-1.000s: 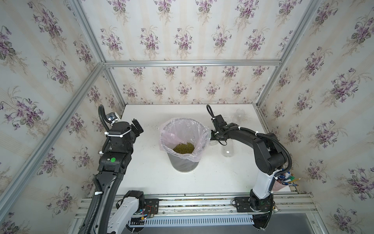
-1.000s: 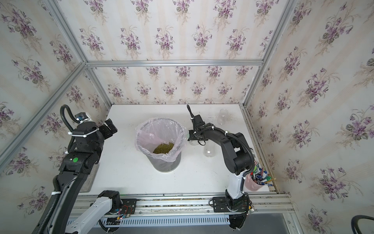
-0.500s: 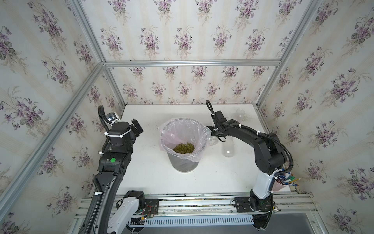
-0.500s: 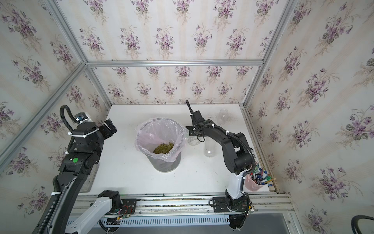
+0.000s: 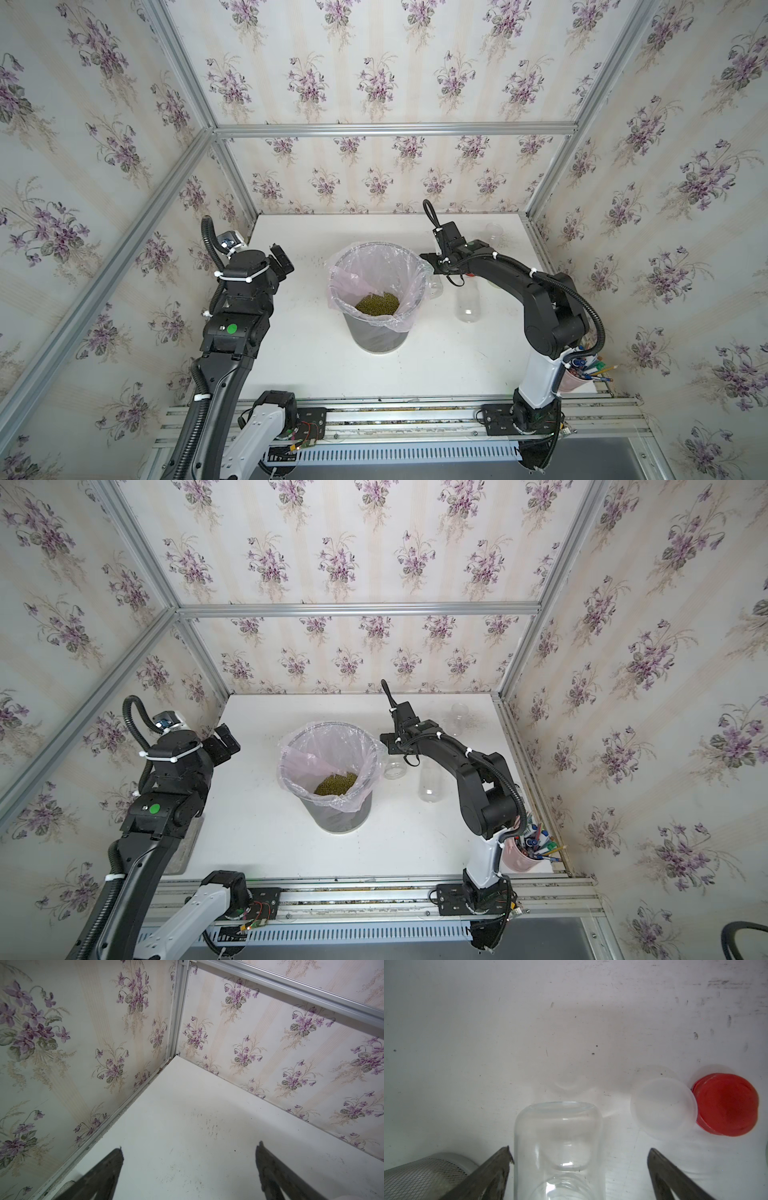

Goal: Empty moldy mung beans from jars
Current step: Place the jar at the center of the board.

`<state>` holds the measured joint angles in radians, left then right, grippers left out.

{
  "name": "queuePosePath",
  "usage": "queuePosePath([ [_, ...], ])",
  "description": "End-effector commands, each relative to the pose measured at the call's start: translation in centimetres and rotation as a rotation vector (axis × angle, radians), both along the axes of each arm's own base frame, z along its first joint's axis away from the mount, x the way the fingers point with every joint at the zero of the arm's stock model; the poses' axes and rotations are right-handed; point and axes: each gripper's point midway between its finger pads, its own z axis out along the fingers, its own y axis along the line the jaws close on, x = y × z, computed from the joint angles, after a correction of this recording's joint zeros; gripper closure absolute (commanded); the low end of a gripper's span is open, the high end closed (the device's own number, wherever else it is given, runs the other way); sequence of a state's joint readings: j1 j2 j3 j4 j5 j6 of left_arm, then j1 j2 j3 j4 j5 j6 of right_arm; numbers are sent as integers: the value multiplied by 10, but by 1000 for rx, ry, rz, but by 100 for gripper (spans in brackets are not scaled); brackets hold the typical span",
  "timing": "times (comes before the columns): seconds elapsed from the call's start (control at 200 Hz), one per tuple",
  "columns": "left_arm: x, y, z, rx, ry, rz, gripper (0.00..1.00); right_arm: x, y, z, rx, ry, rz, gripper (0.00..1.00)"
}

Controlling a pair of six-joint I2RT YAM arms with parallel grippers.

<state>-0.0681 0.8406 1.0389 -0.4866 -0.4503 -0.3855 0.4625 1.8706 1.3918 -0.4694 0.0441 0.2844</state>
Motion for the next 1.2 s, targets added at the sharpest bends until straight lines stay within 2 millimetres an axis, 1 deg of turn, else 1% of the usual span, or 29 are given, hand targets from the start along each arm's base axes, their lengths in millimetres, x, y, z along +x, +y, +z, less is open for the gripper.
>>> queuePosePath([
  [0.0, 0, 3, 2, 0, -13, 21, 0, 3, -1, 3, -3, -11, -2, 0],
  [0.235, 1, 3, 3, 0, -13, 20, 0, 6, 3, 8, 14, -21, 1, 0],
  [0.46, 0, 4, 3, 4, -13, 23, 0, 8, 2, 18, 25, -48, -8, 0],
  [0.66, 0, 4, 3, 5, -12, 27, 0, 11, 0, 36, 41, -98, -23, 0],
  [0.789, 0, 5, 3, 6, -12, 29, 0, 13, -1, 60, 71, -164, -35, 0],
  [0.919, -1, 7, 3, 13, -12, 38, 0, 16, -18, 84, 65, -235, -92, 0],
  [0.979, -2, 8, 4, 14, -14, 42, 0, 17, -32, 94, 70, -258, -131, 0],
  [1.034, -2, 9, 4, 16, -15, 46, 0, 17, -44, 106, 80, -300, -165, 0],
  [1.099, -3, 9, 5, 18, -15, 49, 0, 14, -59, 124, 72, -374, -211, 0],
  [1.199, -3, 10, 5, 18, -15, 54, 0, 3, -84, 153, 45, -499, -295, 0],
])
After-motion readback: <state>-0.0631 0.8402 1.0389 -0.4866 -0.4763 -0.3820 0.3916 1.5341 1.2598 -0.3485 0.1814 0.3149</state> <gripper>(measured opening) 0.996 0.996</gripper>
